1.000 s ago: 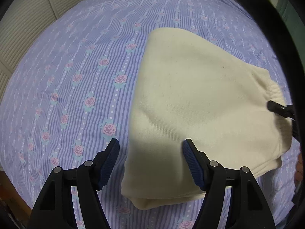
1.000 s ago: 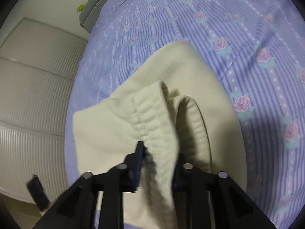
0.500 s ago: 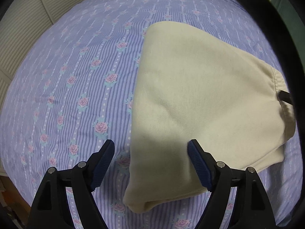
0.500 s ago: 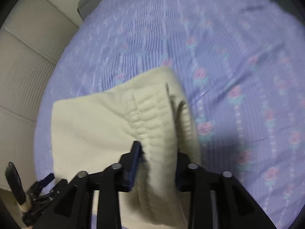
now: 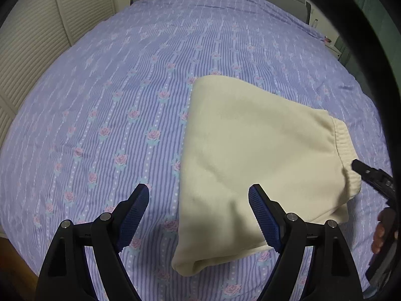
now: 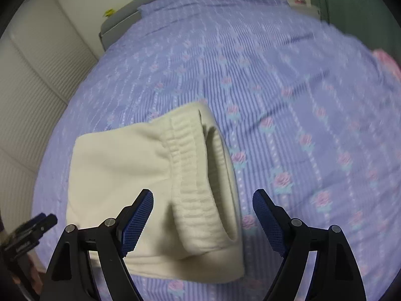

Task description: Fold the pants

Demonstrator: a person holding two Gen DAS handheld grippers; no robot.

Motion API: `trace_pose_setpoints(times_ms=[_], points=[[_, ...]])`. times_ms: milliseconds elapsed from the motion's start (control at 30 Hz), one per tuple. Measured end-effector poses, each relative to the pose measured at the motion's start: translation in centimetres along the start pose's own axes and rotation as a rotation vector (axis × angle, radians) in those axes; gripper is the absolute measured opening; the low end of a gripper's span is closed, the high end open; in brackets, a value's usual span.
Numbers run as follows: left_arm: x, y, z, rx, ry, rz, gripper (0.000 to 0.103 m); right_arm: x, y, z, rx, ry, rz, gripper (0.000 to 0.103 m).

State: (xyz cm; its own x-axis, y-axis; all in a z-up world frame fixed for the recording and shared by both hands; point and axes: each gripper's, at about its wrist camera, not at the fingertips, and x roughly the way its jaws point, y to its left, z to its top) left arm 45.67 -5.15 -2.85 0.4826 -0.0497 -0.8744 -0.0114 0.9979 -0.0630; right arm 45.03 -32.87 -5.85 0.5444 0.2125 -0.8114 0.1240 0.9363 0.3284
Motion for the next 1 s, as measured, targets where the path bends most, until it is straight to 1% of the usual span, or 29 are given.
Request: trace_pose_setpoints(times_ms=[100,200,333,500,700,833,1000], points=[[0.5,-0.4,-0.3,0.000,0.017,0.002,0.081,1.5,-1.2,-0.3,0.036,0.036,0.004,0.083],[0.9,-0.8,-0.5,0.008,0.034,0.003,0.081,2.7,-1.7,-0.9,0.047,0.059,0.007,0.083],[1.0,-1.3,-0.9,0.031,0.045,0.012,0.081,3.1,-2.4,-1.3,0.053,0.058,0.026,0.083],[1.3,-1.4,-0.9,0.020,0.054,0.017,0.081,4.0,-3.1,-1.7,0.068,0.071,0.035,0.083],[1.7,-1.7,-0.9,0.048,0.054,0.031,0.081,5.3,-4.4,-2.6,0.151,0.105,0.099,0.083],[2.2,-1.6,-1.1,0.060,0.063,0.039,0.081,6.6,-5.7,-3.8,0.222,0.120,0.171,0.083],[2.5,-2.5,-1.5,0.100,0.072,0.038,0.081,7.3,-6.7,-4.4,0.252,0.120,0.231,0.083]])
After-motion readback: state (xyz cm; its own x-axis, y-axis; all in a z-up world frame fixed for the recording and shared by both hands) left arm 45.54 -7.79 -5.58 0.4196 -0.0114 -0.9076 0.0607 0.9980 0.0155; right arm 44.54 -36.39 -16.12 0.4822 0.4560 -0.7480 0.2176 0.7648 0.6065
